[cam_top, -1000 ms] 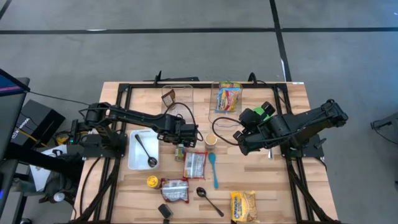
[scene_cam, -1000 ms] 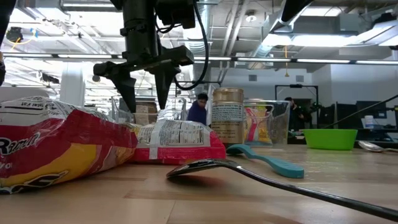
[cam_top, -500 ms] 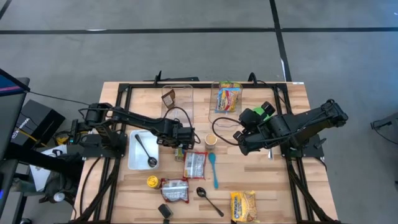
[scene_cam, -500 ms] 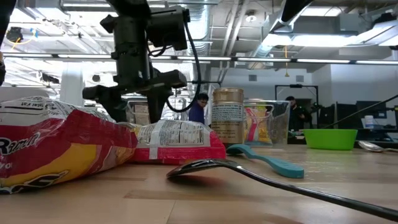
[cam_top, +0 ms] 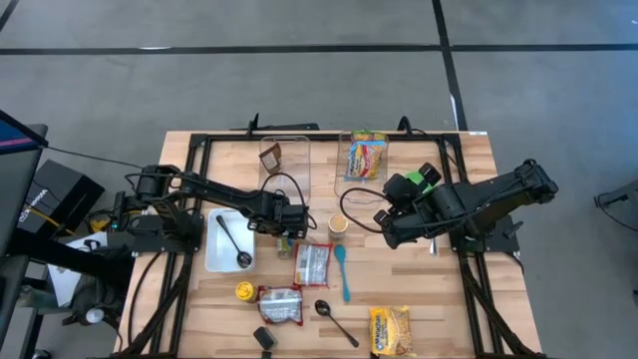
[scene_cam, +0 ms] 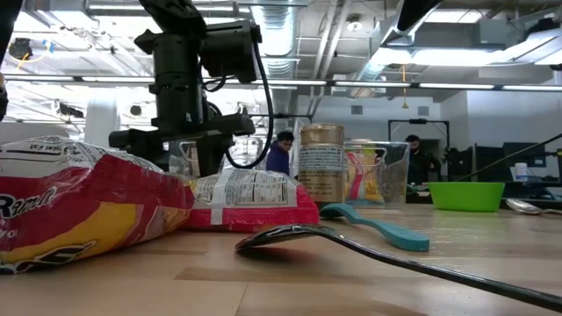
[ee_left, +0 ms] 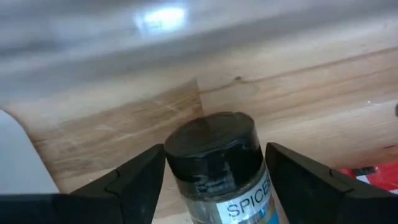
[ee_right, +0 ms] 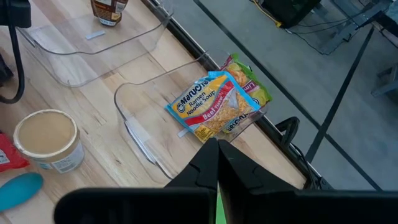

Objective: Pick & Place Food Item
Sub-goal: Put the light green seasoning bottle into the left transparent bin

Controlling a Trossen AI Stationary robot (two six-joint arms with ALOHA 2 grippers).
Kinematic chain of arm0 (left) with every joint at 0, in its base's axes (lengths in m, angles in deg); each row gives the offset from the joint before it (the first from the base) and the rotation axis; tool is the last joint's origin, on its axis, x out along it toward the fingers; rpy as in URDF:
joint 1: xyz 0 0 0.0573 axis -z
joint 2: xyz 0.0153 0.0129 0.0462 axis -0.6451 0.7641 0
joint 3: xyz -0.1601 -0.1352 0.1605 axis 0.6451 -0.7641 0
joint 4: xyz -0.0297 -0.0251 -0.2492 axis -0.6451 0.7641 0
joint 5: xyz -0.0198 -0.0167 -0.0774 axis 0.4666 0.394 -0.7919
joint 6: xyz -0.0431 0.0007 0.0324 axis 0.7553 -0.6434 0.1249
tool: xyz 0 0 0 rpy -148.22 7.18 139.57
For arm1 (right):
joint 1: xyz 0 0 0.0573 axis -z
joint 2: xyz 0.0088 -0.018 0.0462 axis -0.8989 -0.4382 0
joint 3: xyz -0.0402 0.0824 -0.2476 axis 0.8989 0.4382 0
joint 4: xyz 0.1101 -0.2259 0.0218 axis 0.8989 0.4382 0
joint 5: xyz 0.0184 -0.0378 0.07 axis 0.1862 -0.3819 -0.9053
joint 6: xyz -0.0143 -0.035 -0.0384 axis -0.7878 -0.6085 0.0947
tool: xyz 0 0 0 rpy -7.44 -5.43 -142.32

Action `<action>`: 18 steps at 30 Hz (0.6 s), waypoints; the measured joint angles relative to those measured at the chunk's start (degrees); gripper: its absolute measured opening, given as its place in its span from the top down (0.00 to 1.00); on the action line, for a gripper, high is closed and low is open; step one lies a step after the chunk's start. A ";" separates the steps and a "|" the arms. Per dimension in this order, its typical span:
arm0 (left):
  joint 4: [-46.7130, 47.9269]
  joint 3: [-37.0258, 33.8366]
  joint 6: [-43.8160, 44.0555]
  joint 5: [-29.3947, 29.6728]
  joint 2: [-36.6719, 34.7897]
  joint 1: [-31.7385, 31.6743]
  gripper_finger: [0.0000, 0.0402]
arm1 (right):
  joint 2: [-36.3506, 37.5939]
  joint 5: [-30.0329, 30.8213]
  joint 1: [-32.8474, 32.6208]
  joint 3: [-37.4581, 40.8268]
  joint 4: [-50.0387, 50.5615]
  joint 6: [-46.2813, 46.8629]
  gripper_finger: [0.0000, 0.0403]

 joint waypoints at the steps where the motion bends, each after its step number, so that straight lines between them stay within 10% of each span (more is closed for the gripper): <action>1: 0.02 0.00 0.00 0.00 0.00 0.00 0.32 | 0.00 0.00 0.00 0.00 0.00 0.00 1.00; 18: -0.04 -0.02 1.25 -0.24 0.00 0.00 0.45 | 0.00 0.04 0.00 0.00 0.00 -0.17 1.00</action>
